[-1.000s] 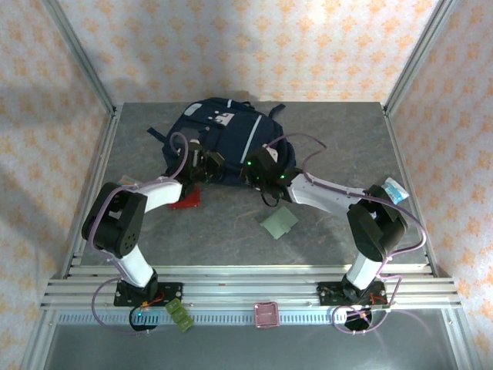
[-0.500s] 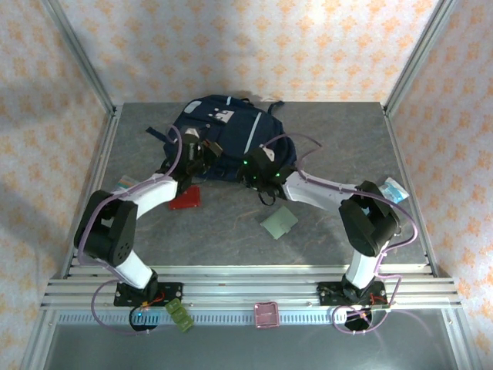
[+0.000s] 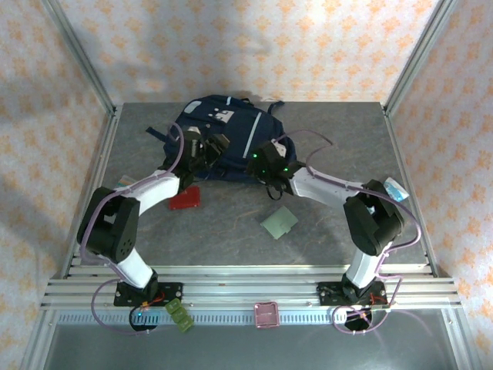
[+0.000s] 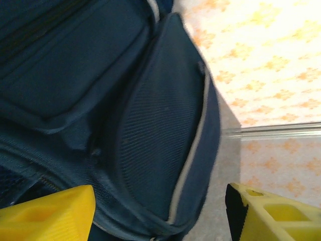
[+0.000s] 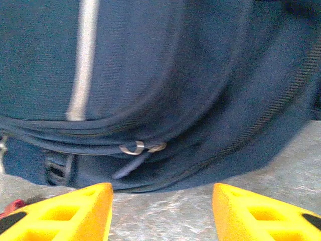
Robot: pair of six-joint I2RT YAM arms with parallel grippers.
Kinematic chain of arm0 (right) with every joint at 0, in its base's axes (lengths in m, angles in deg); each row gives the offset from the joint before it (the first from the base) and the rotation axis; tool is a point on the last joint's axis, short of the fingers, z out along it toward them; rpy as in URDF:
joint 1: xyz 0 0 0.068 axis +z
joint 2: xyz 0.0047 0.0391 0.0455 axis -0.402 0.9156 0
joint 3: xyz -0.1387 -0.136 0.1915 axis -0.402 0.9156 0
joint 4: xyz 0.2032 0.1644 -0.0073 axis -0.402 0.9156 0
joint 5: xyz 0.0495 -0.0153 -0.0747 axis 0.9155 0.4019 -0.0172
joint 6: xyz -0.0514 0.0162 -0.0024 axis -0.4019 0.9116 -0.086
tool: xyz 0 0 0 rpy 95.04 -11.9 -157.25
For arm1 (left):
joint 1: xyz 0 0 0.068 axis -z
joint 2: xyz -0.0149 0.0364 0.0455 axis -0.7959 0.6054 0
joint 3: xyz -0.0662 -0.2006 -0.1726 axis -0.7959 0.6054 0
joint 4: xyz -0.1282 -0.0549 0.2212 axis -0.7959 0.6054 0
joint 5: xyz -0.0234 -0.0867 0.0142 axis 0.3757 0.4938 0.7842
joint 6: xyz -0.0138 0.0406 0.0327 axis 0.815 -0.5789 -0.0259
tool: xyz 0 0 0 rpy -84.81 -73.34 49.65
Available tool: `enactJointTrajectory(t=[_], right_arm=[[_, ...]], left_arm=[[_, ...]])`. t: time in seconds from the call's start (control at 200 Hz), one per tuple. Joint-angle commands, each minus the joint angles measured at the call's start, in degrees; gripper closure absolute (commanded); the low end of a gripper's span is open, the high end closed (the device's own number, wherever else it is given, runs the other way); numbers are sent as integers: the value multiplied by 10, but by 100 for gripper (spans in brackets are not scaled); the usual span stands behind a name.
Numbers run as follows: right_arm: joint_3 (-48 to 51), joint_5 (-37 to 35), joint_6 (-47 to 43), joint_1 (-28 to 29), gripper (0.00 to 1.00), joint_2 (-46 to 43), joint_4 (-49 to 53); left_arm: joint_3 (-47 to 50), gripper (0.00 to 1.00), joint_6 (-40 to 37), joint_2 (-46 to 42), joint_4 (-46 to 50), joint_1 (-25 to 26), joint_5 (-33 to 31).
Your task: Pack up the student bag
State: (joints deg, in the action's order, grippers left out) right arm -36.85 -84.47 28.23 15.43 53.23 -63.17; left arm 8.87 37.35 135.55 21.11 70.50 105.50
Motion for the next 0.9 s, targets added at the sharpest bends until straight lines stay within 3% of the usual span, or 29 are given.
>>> enactJointTrajectory(t=[0.0, 0.25, 0.325, 0.44, 0.546, 0.896], right_arm=[[17, -12, 11, -2, 46, -35, -17], [29, -6, 9, -2, 46, -45, -28], [31, -4, 10, -2, 46, -46, -31], [41, 2, 11, -2, 46, -45, -36], [52, 11, 12, -2, 46, -45, -45], [66, 45, -30, 0, 50, -62, -107]], left_arm=[[-9, 29, 8, 27, 34, 13, -18], [-25, 26, 6, 77, 5, 18, -64], [-43, 30, 2, 94, -2, 18, -69], [-72, 64, 11, 126, -9, 15, -40], [-102, 100, 9, 142, 12, 13, -12], [-92, 100, 28, 56, 38, 7, 35]])
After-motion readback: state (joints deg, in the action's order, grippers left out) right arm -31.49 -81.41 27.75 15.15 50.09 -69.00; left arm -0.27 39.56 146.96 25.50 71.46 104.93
